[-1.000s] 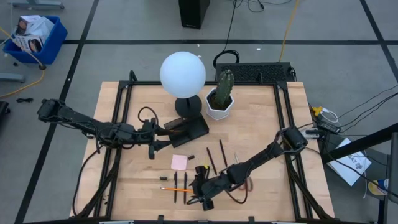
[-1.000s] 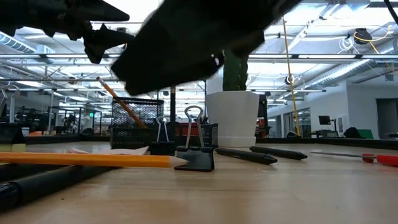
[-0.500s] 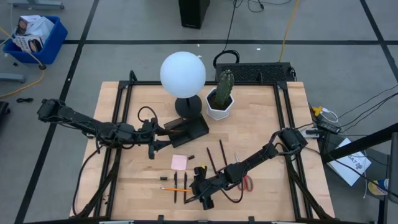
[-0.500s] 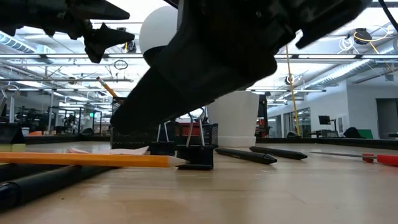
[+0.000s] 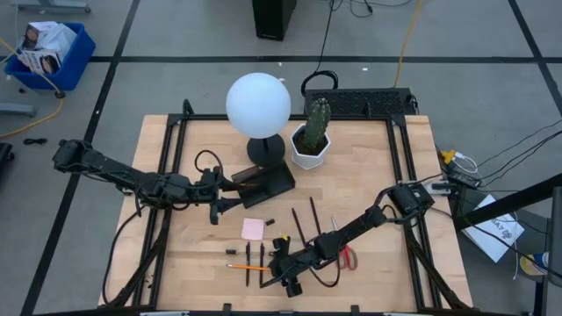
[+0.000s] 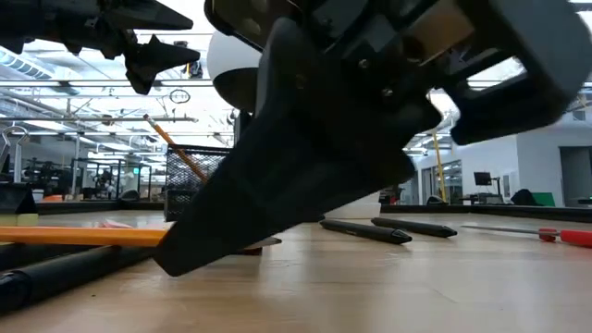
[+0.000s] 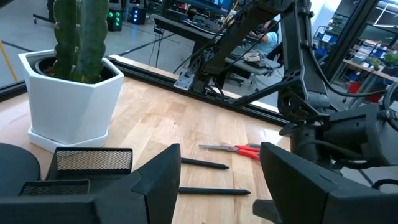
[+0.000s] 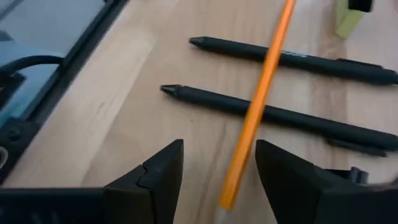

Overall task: Pick and place office supplies into organizer
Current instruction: Put the orange pencil into the desk organizer

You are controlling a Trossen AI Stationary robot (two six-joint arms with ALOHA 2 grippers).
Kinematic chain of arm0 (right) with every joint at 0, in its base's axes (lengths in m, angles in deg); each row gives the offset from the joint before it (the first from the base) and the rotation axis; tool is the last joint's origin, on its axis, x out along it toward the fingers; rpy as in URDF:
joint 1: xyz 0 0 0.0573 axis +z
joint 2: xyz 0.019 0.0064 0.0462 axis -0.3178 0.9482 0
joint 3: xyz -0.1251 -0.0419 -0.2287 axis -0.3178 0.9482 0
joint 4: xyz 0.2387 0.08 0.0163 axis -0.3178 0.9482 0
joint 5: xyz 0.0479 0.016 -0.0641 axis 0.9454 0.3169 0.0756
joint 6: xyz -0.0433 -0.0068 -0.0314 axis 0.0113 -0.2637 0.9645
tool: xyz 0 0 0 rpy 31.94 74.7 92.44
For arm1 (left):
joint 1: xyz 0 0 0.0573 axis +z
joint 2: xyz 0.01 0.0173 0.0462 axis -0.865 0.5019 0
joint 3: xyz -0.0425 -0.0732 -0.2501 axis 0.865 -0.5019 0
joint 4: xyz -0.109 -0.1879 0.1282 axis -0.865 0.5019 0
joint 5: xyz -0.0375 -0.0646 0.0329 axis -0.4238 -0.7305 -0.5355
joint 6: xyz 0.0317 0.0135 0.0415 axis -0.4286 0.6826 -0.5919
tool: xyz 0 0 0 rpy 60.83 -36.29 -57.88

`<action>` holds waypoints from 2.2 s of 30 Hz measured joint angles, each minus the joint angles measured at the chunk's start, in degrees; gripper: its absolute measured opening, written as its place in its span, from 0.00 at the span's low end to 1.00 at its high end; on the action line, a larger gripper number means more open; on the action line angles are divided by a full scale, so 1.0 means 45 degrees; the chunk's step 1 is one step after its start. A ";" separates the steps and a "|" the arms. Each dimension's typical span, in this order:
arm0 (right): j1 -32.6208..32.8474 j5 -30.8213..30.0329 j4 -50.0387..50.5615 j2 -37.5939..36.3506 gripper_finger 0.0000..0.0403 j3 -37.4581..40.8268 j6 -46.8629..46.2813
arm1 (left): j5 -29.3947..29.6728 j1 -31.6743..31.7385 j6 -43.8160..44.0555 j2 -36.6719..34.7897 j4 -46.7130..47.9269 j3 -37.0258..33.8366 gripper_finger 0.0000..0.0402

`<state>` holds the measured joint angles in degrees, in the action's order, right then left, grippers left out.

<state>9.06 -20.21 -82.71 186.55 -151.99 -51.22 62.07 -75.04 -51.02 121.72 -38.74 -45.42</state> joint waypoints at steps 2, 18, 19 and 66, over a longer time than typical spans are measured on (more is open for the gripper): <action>0.0000 -0.0120 0.0102 0.0012 0.46 0.0004 0.0000 | -0.0003 0.0000 0.0000 0.0001 0.0001 0.0000 0.57; -0.0131 -0.0141 0.0340 0.0005 0.16 0.0000 -0.0675 | -0.0008 0.0000 -0.0011 0.0002 0.0073 0.0000 0.57; -0.0131 -0.0136 0.0340 0.0005 0.14 0.0000 -0.0669 | -0.0012 0.0000 -0.0015 0.0001 0.0073 0.0000 0.57; -0.0228 -0.7902 0.4015 -0.3556 0.05 0.0010 0.0803 | -0.0353 0.0000 -0.0258 -0.0003 -0.2061 -0.0005 0.57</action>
<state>8.04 -55.77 -64.64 170.54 -151.94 -47.60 60.49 -75.04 -52.18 121.70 -48.01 -45.44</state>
